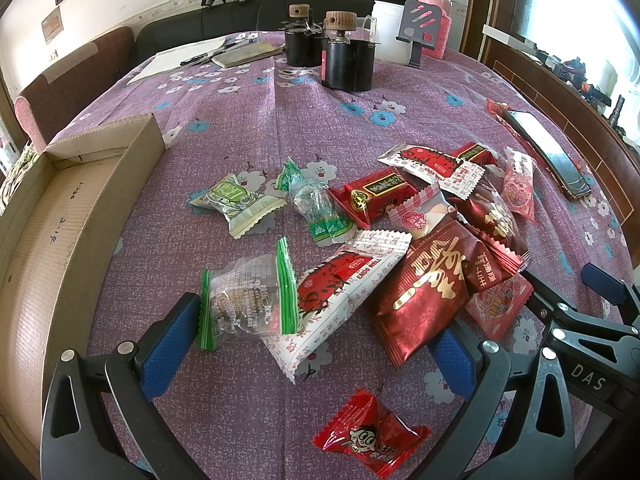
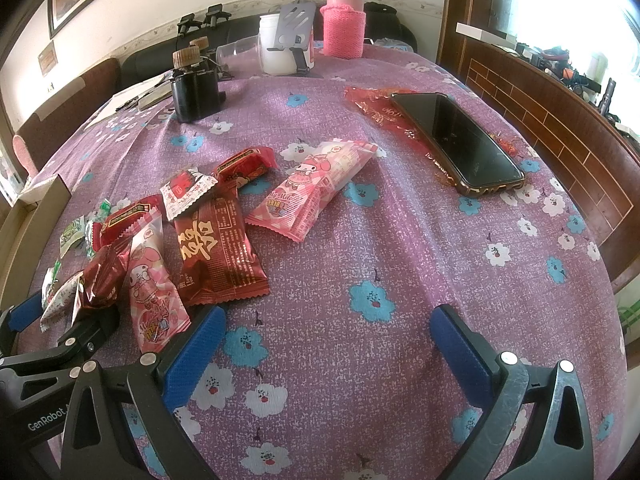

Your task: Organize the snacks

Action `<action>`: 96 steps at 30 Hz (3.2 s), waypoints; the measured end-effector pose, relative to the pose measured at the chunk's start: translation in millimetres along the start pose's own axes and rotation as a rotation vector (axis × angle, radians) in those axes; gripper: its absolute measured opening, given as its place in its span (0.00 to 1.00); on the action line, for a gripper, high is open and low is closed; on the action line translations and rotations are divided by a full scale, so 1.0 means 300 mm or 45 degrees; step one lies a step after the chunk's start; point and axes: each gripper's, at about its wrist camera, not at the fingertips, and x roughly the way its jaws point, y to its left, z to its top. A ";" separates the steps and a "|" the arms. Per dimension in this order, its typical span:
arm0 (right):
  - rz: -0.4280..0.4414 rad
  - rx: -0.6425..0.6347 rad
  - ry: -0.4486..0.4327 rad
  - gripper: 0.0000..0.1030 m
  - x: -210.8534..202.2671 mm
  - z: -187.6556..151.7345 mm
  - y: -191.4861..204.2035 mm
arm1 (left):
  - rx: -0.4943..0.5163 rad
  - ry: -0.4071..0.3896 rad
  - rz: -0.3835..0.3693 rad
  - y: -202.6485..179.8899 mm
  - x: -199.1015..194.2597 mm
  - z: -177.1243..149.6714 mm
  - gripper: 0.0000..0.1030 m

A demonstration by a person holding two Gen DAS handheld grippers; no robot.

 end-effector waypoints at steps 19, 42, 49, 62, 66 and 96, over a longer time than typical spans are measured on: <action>0.001 0.000 0.000 1.00 0.000 -0.001 0.000 | 0.001 0.000 -0.001 0.000 0.000 0.000 1.00; 0.005 -0.016 0.090 1.00 -0.009 -0.008 0.000 | 0.134 0.140 -0.204 0.037 -0.085 -0.040 0.96; -0.047 -0.071 -0.049 0.91 -0.176 -0.027 -0.009 | 0.098 -0.281 -0.238 0.208 -0.540 0.003 0.95; 0.367 -0.046 -0.393 0.95 -0.689 0.246 0.045 | 0.107 -0.582 -0.045 0.419 -1.057 0.475 1.00; 0.494 -0.120 -0.176 0.92 -0.514 0.145 0.170 | 0.007 -0.400 -0.225 0.433 -0.830 0.364 1.00; 0.590 -0.164 0.019 0.20 -0.166 -0.146 0.276 | -0.172 0.222 -0.494 0.281 -0.056 0.137 0.86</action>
